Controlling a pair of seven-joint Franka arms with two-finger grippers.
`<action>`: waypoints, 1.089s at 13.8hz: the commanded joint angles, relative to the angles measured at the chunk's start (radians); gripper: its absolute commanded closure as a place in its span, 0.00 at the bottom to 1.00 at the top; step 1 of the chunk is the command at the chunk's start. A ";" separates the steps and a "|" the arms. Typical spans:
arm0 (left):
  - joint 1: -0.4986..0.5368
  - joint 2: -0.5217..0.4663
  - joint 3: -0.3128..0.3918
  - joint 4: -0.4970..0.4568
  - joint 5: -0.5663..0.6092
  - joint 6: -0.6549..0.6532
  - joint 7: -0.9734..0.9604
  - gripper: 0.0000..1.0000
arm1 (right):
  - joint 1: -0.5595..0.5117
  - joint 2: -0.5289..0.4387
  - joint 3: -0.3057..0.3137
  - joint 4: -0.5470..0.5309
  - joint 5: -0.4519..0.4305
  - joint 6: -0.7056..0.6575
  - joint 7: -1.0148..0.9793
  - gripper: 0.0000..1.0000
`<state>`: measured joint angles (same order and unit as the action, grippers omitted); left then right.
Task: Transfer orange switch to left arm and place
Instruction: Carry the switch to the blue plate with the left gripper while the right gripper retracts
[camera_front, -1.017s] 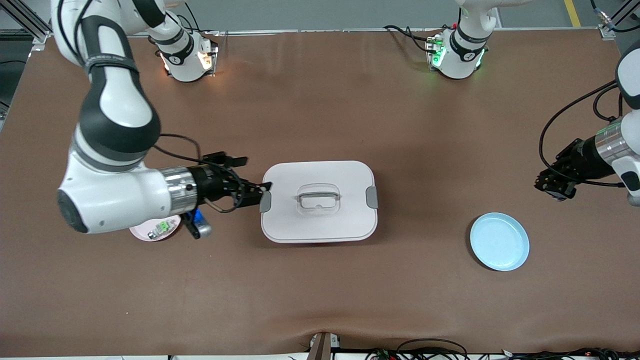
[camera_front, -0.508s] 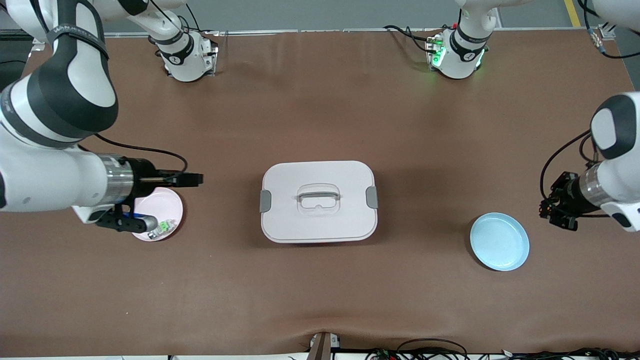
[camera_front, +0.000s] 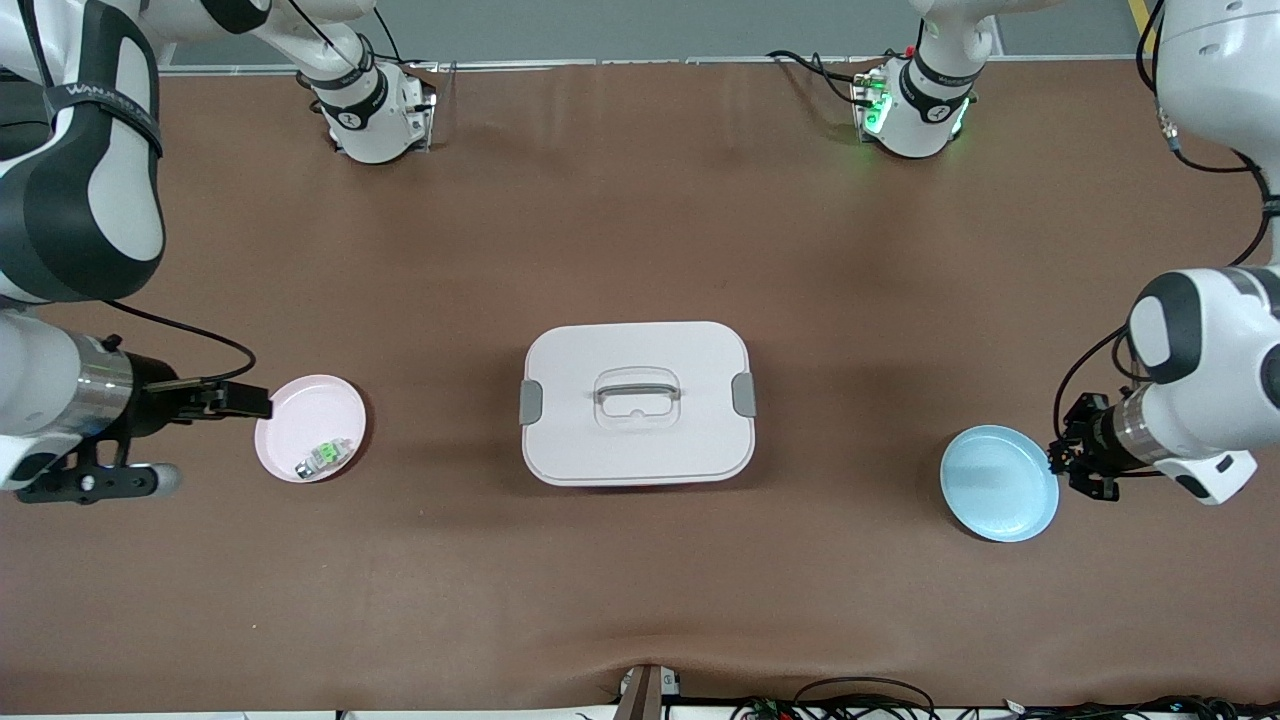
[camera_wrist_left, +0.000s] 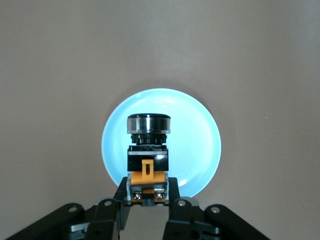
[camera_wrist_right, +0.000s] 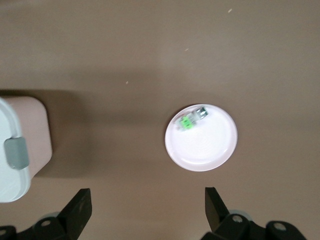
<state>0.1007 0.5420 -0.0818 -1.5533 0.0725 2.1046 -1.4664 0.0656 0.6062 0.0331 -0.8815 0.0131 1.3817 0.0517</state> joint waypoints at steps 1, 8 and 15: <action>-0.022 0.064 -0.003 0.019 0.024 0.058 -0.066 1.00 | -0.019 -0.045 0.007 -0.016 -0.038 0.022 -0.006 0.00; -0.032 0.168 -0.003 0.021 0.029 0.123 -0.071 1.00 | -0.093 -0.059 0.007 -0.017 -0.045 0.016 -0.006 0.00; -0.030 0.223 -0.004 0.021 0.093 0.138 -0.069 1.00 | -0.122 -0.066 0.005 -0.028 -0.047 -0.004 0.007 0.00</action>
<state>0.0706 0.7503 -0.0846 -1.5509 0.1380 2.2386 -1.5188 -0.0362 0.5698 0.0263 -0.8828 -0.0208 1.3861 0.0520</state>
